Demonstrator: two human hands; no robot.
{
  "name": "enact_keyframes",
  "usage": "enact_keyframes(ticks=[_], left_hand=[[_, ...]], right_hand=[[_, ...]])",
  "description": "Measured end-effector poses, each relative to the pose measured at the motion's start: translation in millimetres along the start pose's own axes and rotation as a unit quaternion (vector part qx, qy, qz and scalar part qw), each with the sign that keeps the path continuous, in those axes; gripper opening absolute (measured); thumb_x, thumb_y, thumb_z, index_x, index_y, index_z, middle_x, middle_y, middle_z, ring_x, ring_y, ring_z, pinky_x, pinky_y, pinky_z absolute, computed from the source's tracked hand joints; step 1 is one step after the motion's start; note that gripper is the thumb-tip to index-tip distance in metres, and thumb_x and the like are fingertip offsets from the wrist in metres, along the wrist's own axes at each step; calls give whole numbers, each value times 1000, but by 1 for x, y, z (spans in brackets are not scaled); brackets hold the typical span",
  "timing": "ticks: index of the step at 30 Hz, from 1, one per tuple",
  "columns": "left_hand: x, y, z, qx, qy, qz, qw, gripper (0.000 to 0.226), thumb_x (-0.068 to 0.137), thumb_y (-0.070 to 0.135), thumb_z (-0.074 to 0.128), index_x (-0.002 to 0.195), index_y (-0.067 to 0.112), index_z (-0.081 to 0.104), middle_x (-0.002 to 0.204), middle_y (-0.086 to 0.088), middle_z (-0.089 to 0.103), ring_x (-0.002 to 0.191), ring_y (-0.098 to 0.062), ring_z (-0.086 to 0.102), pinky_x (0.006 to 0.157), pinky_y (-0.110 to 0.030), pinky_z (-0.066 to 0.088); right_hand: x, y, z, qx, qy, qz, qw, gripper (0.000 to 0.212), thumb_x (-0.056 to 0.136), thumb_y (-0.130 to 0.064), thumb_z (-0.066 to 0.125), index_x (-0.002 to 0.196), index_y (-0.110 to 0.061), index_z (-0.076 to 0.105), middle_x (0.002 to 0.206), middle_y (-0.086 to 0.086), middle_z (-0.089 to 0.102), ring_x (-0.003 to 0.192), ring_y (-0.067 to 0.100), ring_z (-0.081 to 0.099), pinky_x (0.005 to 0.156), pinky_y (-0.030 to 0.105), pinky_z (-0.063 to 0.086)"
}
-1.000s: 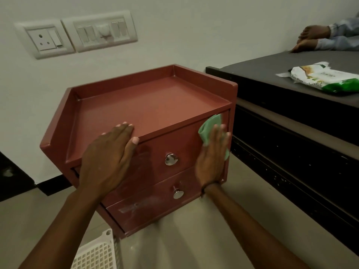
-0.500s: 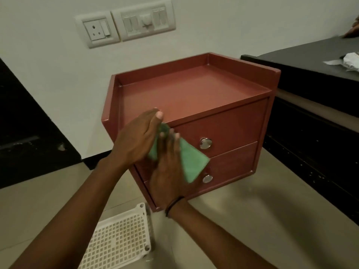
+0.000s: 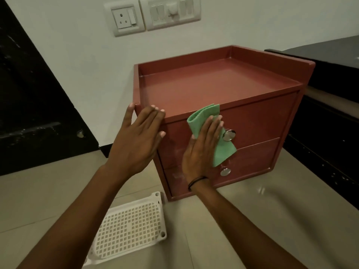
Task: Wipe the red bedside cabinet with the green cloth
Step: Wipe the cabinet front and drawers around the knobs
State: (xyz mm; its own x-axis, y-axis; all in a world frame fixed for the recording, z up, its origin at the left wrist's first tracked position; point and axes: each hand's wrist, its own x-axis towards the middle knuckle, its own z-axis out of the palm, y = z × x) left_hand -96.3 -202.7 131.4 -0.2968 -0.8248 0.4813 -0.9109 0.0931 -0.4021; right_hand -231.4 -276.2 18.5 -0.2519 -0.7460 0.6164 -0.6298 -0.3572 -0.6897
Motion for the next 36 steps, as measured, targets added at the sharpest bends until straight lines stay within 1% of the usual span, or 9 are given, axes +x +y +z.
enact_keyframes(ticks=[6,11,16,19,22,24,27,31,36], left_hand=[[2,8,0,-24,-19,-32,999,64,106,47,22,151,5,40,151,-12,48,150,-26,31,124,-56,5],[0,11,0,-51,7,-45,998,62,107,45,23,148,4,43,148,-12,51,148,-25,33,126,-52,1],[-1,17,3,-75,22,-69,995,60,107,44,25,148,4,43,149,-9,49,148,-22,32,126,-49,-1],[-1,14,5,-78,18,-63,995,60,107,43,24,150,6,41,152,-9,47,149,-21,30,126,-49,1],[-1,10,5,-73,9,-54,996,60,107,43,24,151,6,40,153,-9,46,149,-22,30,126,-52,6],[-1,11,6,-77,16,-56,995,59,107,43,25,151,6,40,153,-9,46,149,-22,30,126,-52,6],[-2,14,8,-90,31,-64,993,59,107,43,27,150,6,42,151,-9,47,149,-21,30,125,-51,7],[-2,14,8,-100,32,-69,992,59,107,44,26,150,6,41,152,-10,46,150,-21,28,126,-50,6],[-2,15,9,-96,37,-64,993,57,107,41,30,149,4,41,151,-11,47,149,-22,29,125,-51,8]], right_hand=[[-105,14,39,-47,-142,-173,973,91,93,-22,62,158,-10,-1,166,11,-11,153,34,2,117,54,30],[-66,57,20,-83,-67,-4,994,74,95,-17,41,158,-6,4,165,20,-3,153,37,1,119,54,26],[-45,31,27,28,17,117,993,58,105,-25,36,157,-6,18,165,17,10,151,34,16,122,48,19],[-85,5,46,30,-26,59,997,64,103,-20,47,156,-2,17,164,20,8,153,36,6,123,50,18],[-119,21,51,-50,-114,-92,988,84,93,-19,65,156,-2,12,164,23,5,152,42,5,121,53,24],[-117,40,45,-60,-128,-135,981,81,94,-20,60,157,-7,10,165,17,8,153,37,8,119,52,28],[-83,44,29,-35,-84,-71,993,66,101,-17,38,158,-9,5,167,13,2,154,30,1,121,51,24],[-40,16,25,54,13,79,995,57,107,-19,30,157,-5,7,166,12,-1,154,29,-2,125,45,9],[-89,14,46,-22,-89,-177,980,74,104,-41,46,158,-18,2,167,5,-4,153,32,7,122,50,19]])
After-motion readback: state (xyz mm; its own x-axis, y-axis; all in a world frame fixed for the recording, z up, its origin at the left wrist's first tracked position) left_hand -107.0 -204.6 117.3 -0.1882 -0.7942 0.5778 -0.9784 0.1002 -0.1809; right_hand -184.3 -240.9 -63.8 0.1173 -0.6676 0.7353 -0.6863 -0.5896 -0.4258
